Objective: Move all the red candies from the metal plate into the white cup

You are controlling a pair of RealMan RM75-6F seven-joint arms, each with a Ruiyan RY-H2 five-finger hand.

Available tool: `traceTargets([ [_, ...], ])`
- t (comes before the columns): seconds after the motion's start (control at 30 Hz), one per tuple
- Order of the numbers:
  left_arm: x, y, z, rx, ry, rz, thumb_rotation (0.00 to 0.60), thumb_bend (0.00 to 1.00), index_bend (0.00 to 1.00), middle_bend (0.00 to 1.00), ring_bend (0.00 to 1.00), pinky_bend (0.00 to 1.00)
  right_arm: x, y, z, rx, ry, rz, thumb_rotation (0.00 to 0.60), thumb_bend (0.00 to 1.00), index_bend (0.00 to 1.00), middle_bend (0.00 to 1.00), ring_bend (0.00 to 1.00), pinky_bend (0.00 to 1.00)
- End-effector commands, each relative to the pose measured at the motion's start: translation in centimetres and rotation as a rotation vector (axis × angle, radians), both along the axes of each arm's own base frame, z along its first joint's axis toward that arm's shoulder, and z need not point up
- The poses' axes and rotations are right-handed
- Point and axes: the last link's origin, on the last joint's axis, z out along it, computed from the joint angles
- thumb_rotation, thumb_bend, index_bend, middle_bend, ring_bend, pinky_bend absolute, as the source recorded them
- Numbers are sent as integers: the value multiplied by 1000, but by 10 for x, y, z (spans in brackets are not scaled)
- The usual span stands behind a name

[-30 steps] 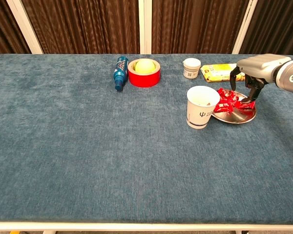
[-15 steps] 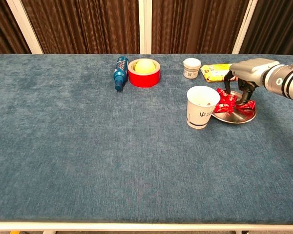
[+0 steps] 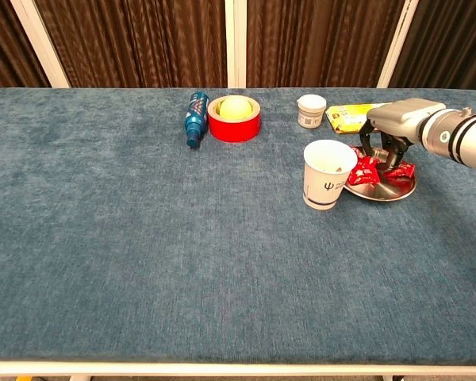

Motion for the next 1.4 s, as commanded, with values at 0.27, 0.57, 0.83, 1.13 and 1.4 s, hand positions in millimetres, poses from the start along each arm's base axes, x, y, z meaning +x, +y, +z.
traceTargets([
  [0.27,-1,-2,0,3,-1,6,600,0,301,238,142,177,6,2,11,-32,-52,14,600,468,608,1000,995,1000],
  [0.57,4,2,2,7,8,-15,600,0,301,238,142,177,35,32,82,-119,-192,156,600,464,612,1000,995,1000],
  [0.83,9,3,2,4,9,-31,600,0,301,238,142,177,68,64,79,-26,-223,291,600,460,615,1000,995,1000],
  [1.13,6,0,3,7,7,-13,600,0,300,238,142,177,78,68,38,70,-183,310,600,439,577,1000,992,1000],
  [1.4,4,-2,2,7,1,-5,600,0,300,238,142,177,81,70,34,76,-182,313,600,299,420,1000,989,1000],
])
